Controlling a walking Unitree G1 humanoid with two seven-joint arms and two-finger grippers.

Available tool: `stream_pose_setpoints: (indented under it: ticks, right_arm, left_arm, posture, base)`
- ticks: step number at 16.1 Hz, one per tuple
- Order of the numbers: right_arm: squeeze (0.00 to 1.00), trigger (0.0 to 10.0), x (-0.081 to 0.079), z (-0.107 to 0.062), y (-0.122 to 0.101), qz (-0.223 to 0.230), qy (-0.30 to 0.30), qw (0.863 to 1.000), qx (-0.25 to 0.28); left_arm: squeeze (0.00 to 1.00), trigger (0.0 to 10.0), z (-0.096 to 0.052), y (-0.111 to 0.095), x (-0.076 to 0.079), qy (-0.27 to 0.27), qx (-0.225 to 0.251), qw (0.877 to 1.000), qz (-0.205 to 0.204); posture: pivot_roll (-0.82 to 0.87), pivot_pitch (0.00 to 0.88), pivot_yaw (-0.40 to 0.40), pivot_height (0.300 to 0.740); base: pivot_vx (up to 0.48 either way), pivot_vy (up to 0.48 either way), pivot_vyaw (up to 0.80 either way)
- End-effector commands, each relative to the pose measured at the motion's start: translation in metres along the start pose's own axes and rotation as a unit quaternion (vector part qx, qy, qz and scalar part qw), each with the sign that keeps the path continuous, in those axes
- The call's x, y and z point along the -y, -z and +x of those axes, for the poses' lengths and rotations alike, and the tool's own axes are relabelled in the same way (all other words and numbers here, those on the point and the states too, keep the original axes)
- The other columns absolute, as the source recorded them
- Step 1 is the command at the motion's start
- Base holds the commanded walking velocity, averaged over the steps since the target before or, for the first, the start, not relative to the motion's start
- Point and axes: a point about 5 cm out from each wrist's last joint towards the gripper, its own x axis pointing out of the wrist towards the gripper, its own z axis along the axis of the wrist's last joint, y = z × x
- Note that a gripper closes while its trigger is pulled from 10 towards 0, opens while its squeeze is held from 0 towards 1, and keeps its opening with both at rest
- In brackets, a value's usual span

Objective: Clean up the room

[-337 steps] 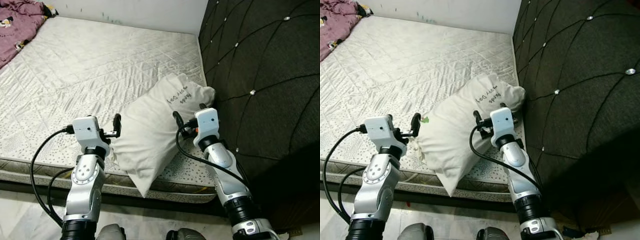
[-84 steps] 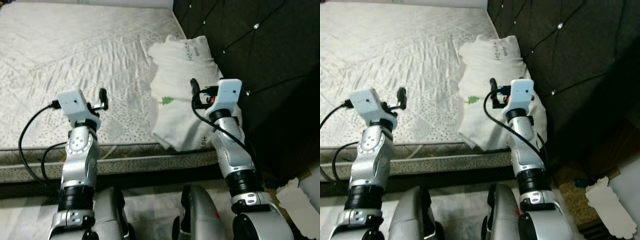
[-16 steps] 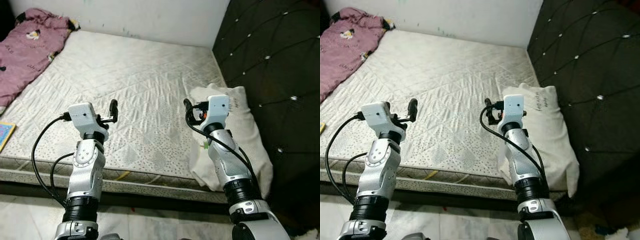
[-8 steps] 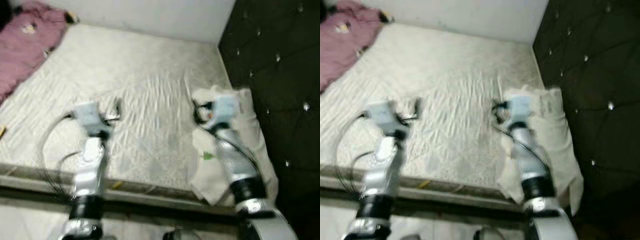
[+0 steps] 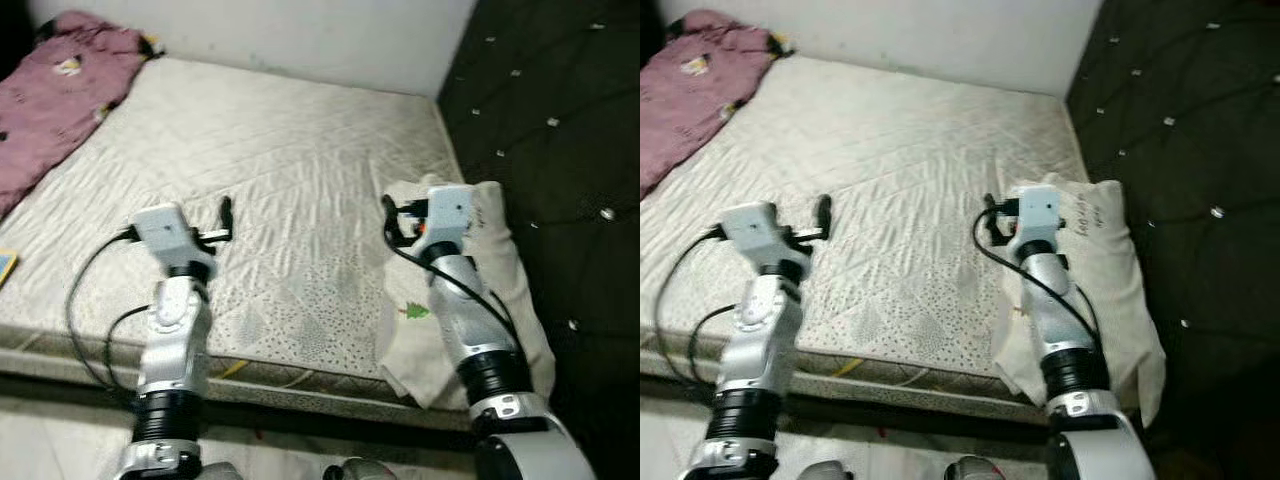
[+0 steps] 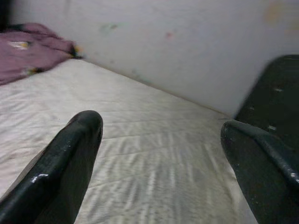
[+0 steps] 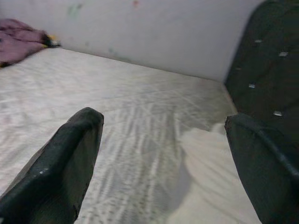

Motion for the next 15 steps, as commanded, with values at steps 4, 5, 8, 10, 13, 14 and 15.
stream_pose_setpoints:
  ticks: [4, 5, 8, 10, 13, 14, 15]
  right_arm:
    - [0.00, 10.0, -0.0062, 0.0020, 0.0005, -0.001, -0.013, 1.000, -0.005]
    - [0.00, 10.0, -0.0063, 0.0022, 0.0010, -0.001, -0.014, 1.000, -0.006]
    - [0.00, 10.0, -0.0072, 0.0033, 0.0024, -0.002, -0.020, 1.000, -0.013]
    - [0.00, 10.0, -0.0075, 0.0033, 0.0031, -0.001, -0.022, 1.000, -0.015]
    - [0.00, 10.0, -0.0074, 0.0038, 0.0032, -0.001, -0.023, 1.000, -0.017]
    - [0.00, 10.0, -0.0073, 0.0042, 0.0030, -0.001, -0.023, 1.000, -0.017]
    - [0.00, 10.0, -0.0074, 0.0045, 0.0028, -0.001, -0.024, 1.000, -0.017]
  left_arm:
    - [0.00, 10.0, 0.0012, -0.0017, -0.0038, -0.004, -0.001, 1.000, 0.007]
    - [0.00, 10.0, 0.0012, -0.0018, -0.0036, -0.004, 0.000, 1.000, 0.008]
    - [0.00, 10.0, 0.0027, -0.0026, -0.0020, -0.002, 0.001, 1.000, 0.008]
    - [0.00, 10.0, 0.0036, -0.0028, -0.0014, -0.002, 0.001, 1.000, 0.008]
    - [0.00, 10.0, 0.0036, -0.0026, -0.0019, -0.006, 0.001, 1.000, 0.007]
    - [0.00, 10.0, 0.0039, -0.0029, -0.0018, -0.006, 0.001, 1.000, 0.006]
    - [0.00, 10.0, 0.0043, -0.0034, -0.0016, -0.006, 0.004, 1.000, 0.005]
  posture:
    - [0.05, 0.000, -0.089, 0.740]
    - [0.05, 0.000, -0.089, 0.740]
    - [0.04, 0.000, -0.089, 0.740]
    - [0.04, 0.000, -0.090, 0.740]
    - [0.04, 0.000, -0.090, 0.740]
    - [0.04, 0.000, -0.092, 0.740]
    - [0.04, 0.000, -0.092, 0.740]
  base:
    - [0.000, 0.480, -0.13]
    - [0.000, 0.480, 0.00]
    - [0.000, 0.480, 0.00]
    - [0.000, 0.480, 0.00]
    - [0.000, 0.480, 0.00]
    - [0.000, 0.480, 0.00]
    - [0.000, 0.480, 0.00]
